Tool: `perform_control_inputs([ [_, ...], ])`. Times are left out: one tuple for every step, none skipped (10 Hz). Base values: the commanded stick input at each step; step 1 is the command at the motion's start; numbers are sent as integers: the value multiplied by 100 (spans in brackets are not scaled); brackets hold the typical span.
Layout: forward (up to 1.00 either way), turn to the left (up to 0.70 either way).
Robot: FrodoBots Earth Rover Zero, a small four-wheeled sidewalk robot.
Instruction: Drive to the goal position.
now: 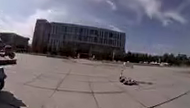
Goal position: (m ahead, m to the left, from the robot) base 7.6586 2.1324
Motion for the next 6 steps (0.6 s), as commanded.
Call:
perform_control_inputs([
  [40,-15],
  [54,-20],
  [70,-5],
  [70,-5],
  [70,8],
  [70,9],
])
